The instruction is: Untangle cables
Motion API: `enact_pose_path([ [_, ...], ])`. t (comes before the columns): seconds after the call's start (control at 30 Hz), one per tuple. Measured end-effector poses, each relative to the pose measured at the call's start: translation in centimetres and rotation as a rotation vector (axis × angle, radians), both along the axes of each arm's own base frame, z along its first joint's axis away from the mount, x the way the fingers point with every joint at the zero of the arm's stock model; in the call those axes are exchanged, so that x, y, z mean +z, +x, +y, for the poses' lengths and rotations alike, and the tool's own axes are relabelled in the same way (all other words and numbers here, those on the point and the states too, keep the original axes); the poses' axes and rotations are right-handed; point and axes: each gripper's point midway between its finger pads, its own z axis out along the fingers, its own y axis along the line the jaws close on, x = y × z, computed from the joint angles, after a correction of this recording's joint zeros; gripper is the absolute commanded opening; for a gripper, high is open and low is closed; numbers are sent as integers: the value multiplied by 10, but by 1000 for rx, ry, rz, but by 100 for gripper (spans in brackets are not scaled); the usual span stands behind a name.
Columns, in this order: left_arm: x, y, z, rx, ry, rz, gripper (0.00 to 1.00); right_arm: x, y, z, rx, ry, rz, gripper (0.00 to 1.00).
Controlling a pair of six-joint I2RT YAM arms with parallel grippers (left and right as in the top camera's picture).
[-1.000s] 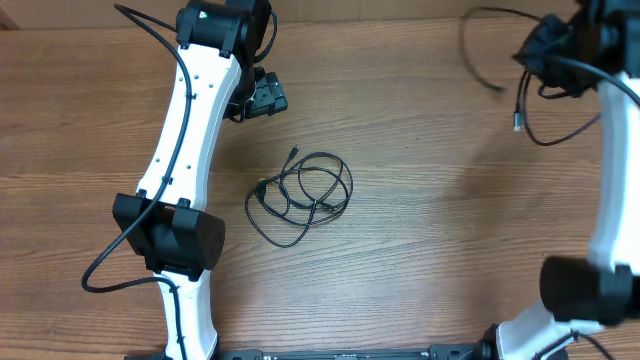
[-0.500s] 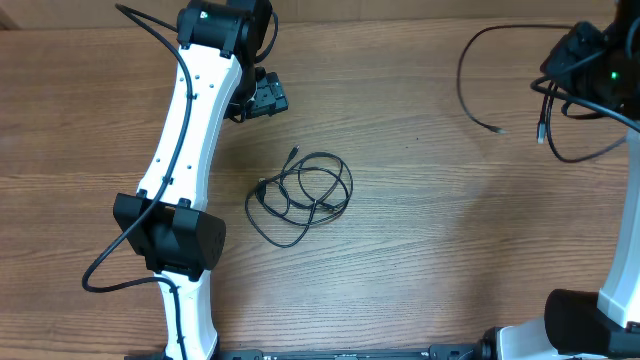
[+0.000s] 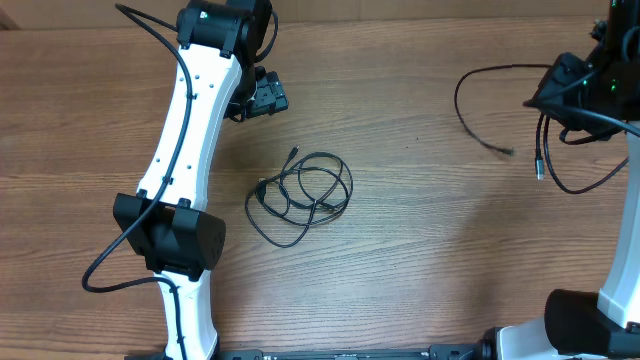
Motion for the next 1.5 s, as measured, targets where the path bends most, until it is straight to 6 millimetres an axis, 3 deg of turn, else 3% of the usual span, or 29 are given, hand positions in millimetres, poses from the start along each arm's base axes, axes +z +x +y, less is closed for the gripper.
enact_pose_path([
  [0.17, 0, 0, 0, 0, 0, -1, 99, 2, 5, 1, 20, -6, -20, 4],
  [0.37, 0, 2, -1, 0, -2, -9, 100, -2, 33, -2, 26, -15, -71, 4],
  [0.5, 0, 2, -1, 0, -2, -9, 100, -37, 51, -4, 29, -8, 5, 4],
  [0.67, 1, 5, -1, 0, -5, -21, 99, -100, 86, -7, 29, -1, 79, 4],
  [0.8, 1, 6, -1, 0, -6, -23, 100, -137, 104, -9, 29, 1, 89, 4],
  [1.1, 1, 7, -2, -7, -7, -30, 100, -177, 147, -12, 30, -13, -39, 4],
  [1.23, 1, 7, -2, -9, -6, -30, 100, -188, 163, -9, 41, 2, -103, 4],
  [1.5, 1, 8, -2, -11, -7, -32, 99, -181, 194, 13, 109, 59, -260, 4],
])
